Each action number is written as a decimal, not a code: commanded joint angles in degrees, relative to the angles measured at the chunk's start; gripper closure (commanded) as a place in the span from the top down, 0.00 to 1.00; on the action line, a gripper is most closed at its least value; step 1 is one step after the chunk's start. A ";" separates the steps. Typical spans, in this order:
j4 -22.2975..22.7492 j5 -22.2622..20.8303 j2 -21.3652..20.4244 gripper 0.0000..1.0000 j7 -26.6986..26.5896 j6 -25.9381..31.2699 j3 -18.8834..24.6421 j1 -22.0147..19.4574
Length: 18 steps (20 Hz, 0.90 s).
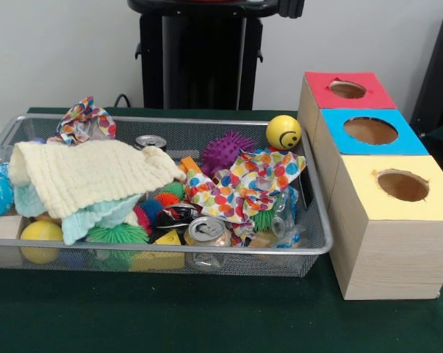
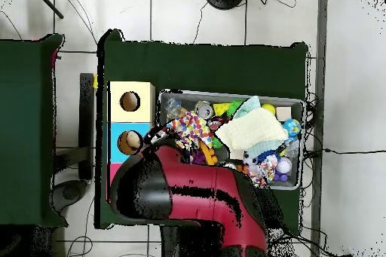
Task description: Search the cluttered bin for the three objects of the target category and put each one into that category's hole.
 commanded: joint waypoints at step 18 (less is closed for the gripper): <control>-0.37 -4.28 0.99 0.00 -8.91 6.00 6.25 -3.07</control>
